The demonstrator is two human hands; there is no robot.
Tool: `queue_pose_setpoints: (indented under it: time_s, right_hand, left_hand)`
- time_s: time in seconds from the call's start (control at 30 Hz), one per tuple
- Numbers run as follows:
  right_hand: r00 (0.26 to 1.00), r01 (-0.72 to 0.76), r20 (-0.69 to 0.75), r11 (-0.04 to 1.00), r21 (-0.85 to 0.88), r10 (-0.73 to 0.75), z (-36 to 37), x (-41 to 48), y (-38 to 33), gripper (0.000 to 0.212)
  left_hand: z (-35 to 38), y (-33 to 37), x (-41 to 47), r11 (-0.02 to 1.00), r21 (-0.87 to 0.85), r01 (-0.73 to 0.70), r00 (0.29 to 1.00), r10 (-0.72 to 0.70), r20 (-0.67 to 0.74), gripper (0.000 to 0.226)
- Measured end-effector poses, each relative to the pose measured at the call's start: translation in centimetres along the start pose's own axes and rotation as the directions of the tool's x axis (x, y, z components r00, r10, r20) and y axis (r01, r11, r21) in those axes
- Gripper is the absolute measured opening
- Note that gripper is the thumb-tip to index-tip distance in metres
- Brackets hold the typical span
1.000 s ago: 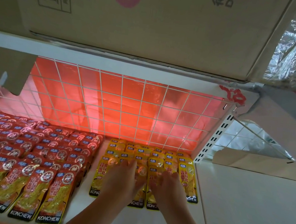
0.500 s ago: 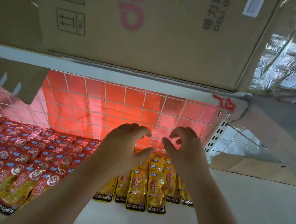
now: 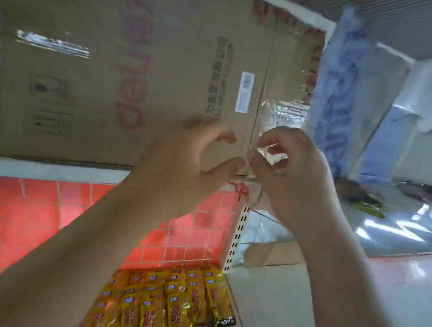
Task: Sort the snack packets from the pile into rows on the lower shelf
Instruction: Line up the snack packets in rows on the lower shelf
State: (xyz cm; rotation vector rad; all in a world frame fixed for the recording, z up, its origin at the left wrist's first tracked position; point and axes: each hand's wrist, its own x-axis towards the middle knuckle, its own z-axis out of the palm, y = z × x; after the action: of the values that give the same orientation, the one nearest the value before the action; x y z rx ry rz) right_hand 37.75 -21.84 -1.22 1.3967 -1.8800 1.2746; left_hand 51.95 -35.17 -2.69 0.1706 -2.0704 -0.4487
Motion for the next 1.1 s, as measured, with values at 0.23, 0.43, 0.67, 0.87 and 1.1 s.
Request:
queue_pose_setpoints:
  time_s: [0.23,0.43,0.67,0.87,1.1]
  right_hand:
    - [0.984,-0.122,-0.149,0.979,-0.162,0.098,-10.6,-0.7,2.3,0.012]
    - [0.958,-0.23,-0.226,0.945,-0.234,0.177,-20.7,-2.8,5.9,0.012]
    - [0.916,-0.348,-0.298,0.9,-0.262,0.268,-36.3,-7.4,11.2,0.008]
    - [0.913,-0.373,-0.29,0.877,-0.303,0.288,-46.2,-10.7,17.3,0.009]
    - [0.933,-0.328,-0.261,0.881,-0.341,0.247,-52.3,-13.4,24.4,0.017]
  left_hand:
    - [3.7,6.2,2.4,0.98,-0.107,-0.169,0.985,0.17,0.004,0.027]
    - [7.5,13.5,4.9,0.964,-0.156,-0.217,0.973,0.226,0.039,0.025]
    - [15.7,24.9,7.6,0.956,-0.174,-0.236,0.948,0.266,0.175,0.034]
    - [24.6,32.9,8.1,0.946,-0.216,-0.243,0.924,0.293,0.246,0.036]
    - [33.4,37.7,9.0,0.94,-0.198,-0.278,0.905,0.325,0.275,0.044]
